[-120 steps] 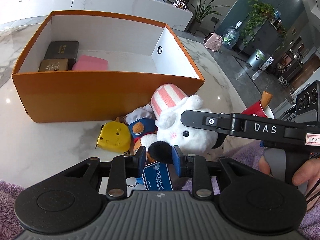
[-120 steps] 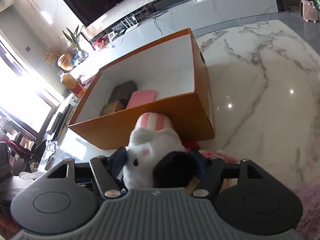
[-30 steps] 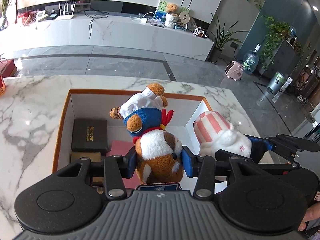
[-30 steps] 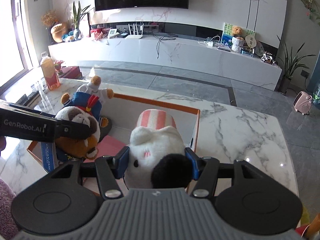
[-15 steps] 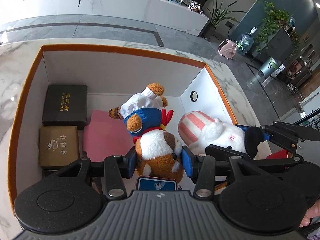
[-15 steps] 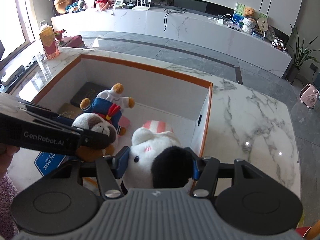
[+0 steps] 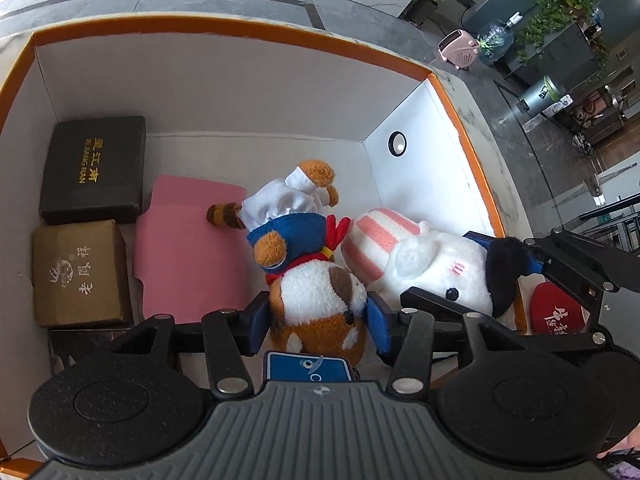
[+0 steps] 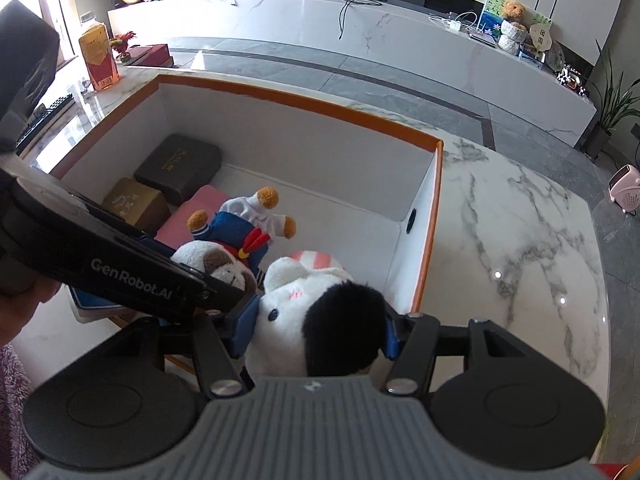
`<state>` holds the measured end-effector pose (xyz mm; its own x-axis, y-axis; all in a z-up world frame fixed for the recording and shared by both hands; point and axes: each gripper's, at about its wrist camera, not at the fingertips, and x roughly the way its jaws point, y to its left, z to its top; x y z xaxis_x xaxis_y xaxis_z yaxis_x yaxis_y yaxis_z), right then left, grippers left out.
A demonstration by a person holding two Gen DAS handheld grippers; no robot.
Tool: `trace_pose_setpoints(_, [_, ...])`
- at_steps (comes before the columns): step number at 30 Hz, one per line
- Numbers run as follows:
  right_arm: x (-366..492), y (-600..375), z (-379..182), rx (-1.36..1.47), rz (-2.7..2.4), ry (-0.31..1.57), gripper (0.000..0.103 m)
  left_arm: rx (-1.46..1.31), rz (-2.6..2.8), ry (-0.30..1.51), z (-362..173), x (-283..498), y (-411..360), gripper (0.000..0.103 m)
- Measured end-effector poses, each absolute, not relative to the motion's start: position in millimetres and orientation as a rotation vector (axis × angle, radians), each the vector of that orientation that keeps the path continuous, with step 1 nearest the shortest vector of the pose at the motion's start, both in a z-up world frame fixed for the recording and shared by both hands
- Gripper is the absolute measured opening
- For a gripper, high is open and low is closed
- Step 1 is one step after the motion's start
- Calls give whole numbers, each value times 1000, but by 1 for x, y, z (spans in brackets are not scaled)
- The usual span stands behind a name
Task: Organize objects
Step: 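Lift both plush toys and carry them over the orange box, then lower the brown plush dog and white bunny into the box and open both grippers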
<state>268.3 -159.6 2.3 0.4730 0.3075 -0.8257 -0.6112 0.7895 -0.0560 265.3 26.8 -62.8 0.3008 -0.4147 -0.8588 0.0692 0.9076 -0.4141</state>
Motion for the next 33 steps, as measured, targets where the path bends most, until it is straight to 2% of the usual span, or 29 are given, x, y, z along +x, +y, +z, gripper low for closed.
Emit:
trace_pose_setpoints(8, [269, -162, 7, -365, 591, 927, 69, -325, -342, 1210, -54, 259, 30, 65])
trace_pose_setpoints(14, [266, -170, 18, -338, 606, 910, 68, -302, -341, 1147, -38, 252, 30, 60])
trace_pose_setpoints(17, [264, -176, 24, -314, 606, 891, 57, -269, -342, 1132, -37, 252, 24, 54])
trace_pose_setpoints(19, [262, -179, 24, -302, 592, 893, 41, -254, -334, 1142, -39, 251, 22, 43])
trace_pose_setpoints(20, [262, -181, 22, -294, 582, 895, 36, -249, -338, 1151, -41, 251, 20, 39])
trace_pose_setpoints(21, [263, -182, 20, -288, 572, 903, 26, -249, -343, 1157, -43, 251, 19, 37])
trace_pose_setpoints(24, [263, -183, 11, -269, 569, 930, 23, -215, -324, 1153, -45, 249, 15, 34])
trace_pose_setpoints(25, [263, -183, 6, -263, 574, 944, 18, -209, -317, 1156, -46, 249, 14, 34])
trace_pose_setpoints(33, [258, -182, -1, -255, 567, 948, 19, -195, -298, 1165, -45, 246, 13, 33])
